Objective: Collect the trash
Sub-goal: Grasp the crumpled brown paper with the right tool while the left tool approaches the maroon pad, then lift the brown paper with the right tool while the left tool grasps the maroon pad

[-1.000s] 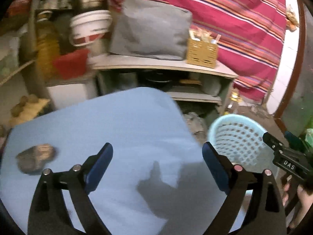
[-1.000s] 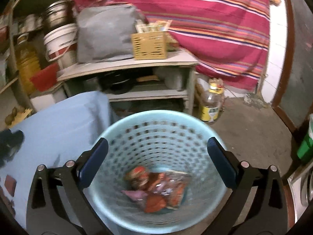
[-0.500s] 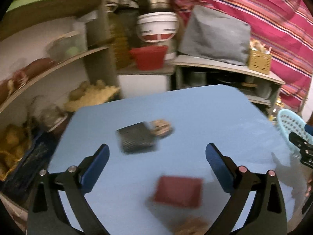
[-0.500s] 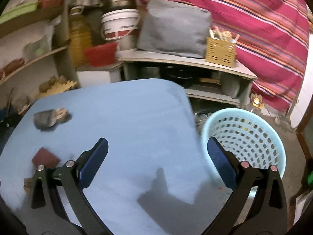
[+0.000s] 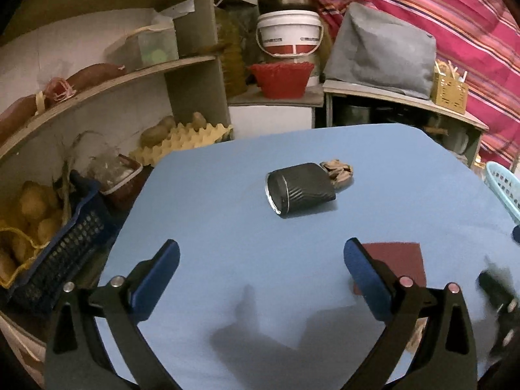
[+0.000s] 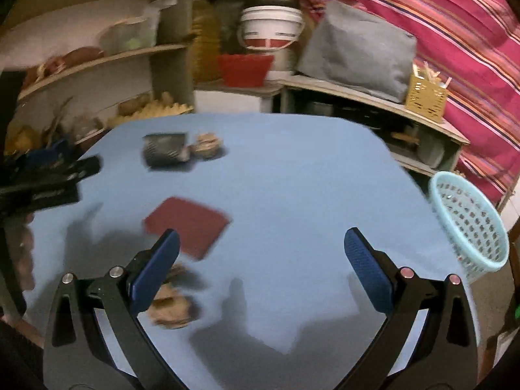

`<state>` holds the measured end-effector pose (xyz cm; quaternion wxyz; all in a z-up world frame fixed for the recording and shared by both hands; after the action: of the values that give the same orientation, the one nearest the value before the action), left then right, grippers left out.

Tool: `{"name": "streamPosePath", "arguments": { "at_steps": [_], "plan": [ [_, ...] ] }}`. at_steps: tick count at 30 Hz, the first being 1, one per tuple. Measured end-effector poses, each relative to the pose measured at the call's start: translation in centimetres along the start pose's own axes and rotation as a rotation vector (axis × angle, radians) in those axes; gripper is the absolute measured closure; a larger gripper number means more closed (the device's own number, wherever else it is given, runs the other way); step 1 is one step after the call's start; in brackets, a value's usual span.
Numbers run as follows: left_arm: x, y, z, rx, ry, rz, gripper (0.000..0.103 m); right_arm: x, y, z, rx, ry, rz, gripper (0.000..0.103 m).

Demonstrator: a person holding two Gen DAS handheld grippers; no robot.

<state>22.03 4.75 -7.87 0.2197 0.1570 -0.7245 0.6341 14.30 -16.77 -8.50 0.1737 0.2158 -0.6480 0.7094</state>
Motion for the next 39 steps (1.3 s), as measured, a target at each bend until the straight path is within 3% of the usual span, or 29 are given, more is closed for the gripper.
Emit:
{"name": "streamPosePath", "arguments": {
  "at_steps": [3,15,20,23,28,35,39],
  "plan": [
    [0.0,0.3,-0.3,-0.007,0.030,-0.020,0.004,-0.5,0.8,-1.6,0.018,-0.010,-0.023,0.004],
    [-0.1,-0.5,-3.8,0.068,0.021,-0.029,0.004,-2.0,3.2,-4.7,0.069,-0.014,-0.093,0.005],
    [-0.3,-0.2,-4.2,0.093,0.017,-0.039,0.004,-3.2,4.1,-4.4,0.067,-0.053,-0.163,0.045],
    [-0.1,-0.2,-4.2,0.116,0.018,-0.035,0.004,-3.4,4.3,-3.8,0.041,-0.081,-0.165,0.051],
    [0.1,-0.4,-3.4,0.104,0.020,-0.024,0.004,-2.8,1.9,-1.2,0.037,-0.081,-0.120,0.052],
    [0.0,0.1,0.1,0.099,0.092,-0.043,0.004,-2.9,-4.3,7.0,0.002,-0.018,-0.057,0.051],
    [-0.2,0.6,2.9,0.066,0.127,-0.059,0.004,-3.6,-6.1,10.6,-0.018,0.007,-0.042,0.050]
  ]
}}
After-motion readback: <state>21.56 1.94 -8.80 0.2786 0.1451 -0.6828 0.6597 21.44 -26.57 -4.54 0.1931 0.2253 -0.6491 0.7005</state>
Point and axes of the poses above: each gripper's, at about its wrist camera, not at the fingertips, and x roughly against the way its jaws point, z to its right, y to its underside, the point moved 7 cm from there along -x, roughly the way its jaws point, and after that the axes turned 5 degrees about z, right-handed, at the moved point
